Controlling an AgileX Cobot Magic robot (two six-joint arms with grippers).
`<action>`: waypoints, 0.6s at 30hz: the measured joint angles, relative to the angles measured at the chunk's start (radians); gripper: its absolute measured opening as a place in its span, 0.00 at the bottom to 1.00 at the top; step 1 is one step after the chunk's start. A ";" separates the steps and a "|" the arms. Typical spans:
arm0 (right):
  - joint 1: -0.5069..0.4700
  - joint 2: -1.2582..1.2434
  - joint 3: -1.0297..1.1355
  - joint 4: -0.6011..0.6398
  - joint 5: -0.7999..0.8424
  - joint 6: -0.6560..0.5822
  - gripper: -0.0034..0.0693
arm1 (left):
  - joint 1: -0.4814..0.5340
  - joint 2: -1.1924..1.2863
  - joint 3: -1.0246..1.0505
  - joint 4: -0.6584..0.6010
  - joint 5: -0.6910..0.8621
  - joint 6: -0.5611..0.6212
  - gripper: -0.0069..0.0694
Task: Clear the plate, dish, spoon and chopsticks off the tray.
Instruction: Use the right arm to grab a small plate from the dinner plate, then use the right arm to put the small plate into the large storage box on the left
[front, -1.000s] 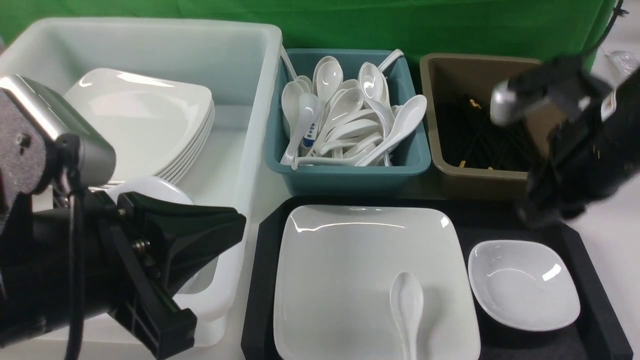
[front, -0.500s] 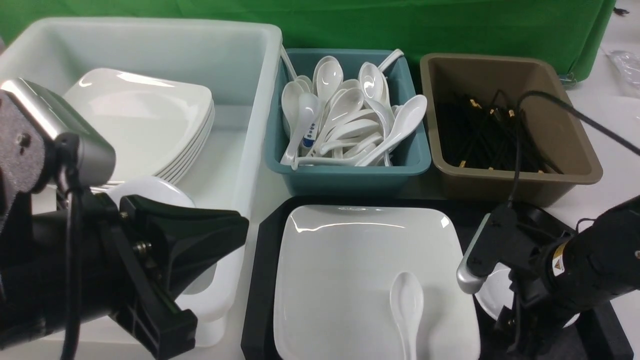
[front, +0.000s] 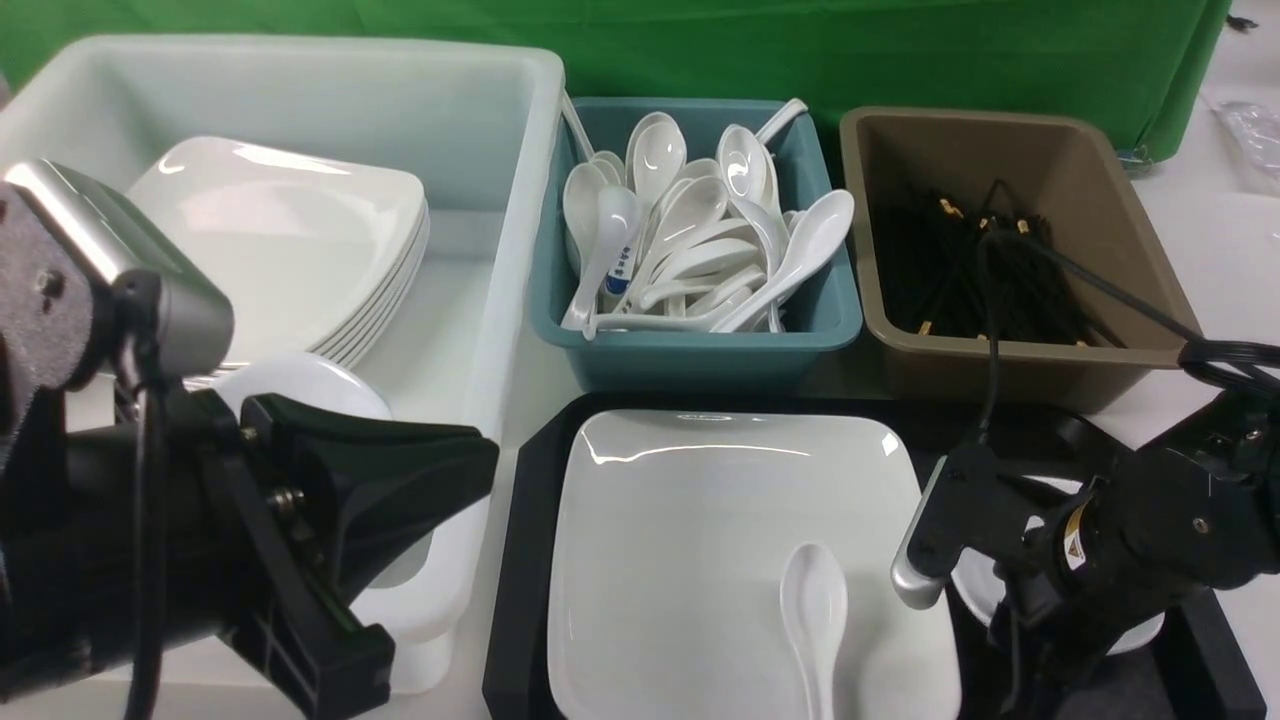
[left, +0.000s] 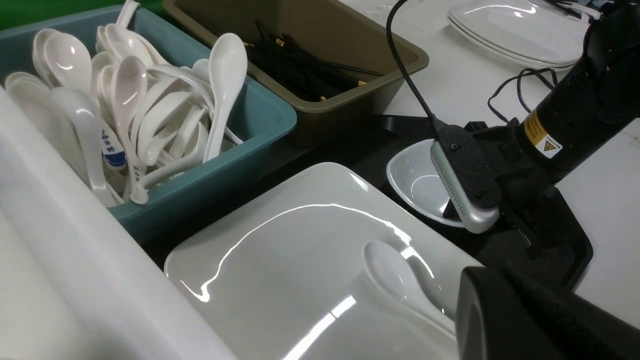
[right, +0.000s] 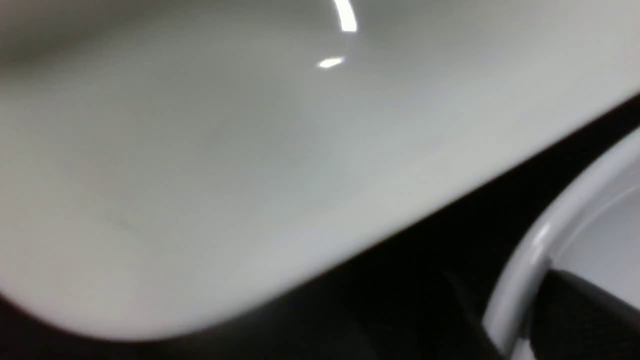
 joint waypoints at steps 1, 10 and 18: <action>0.000 -0.004 -0.001 -0.009 0.005 0.004 0.38 | 0.000 -0.006 0.000 0.005 0.004 0.000 0.11; 0.135 -0.185 -0.141 -0.007 0.330 0.189 0.13 | 0.000 -0.136 0.000 0.144 0.075 -0.084 0.11; 0.423 -0.249 -0.508 -0.006 0.429 0.233 0.13 | 0.000 -0.259 -0.049 0.596 0.284 -0.507 0.11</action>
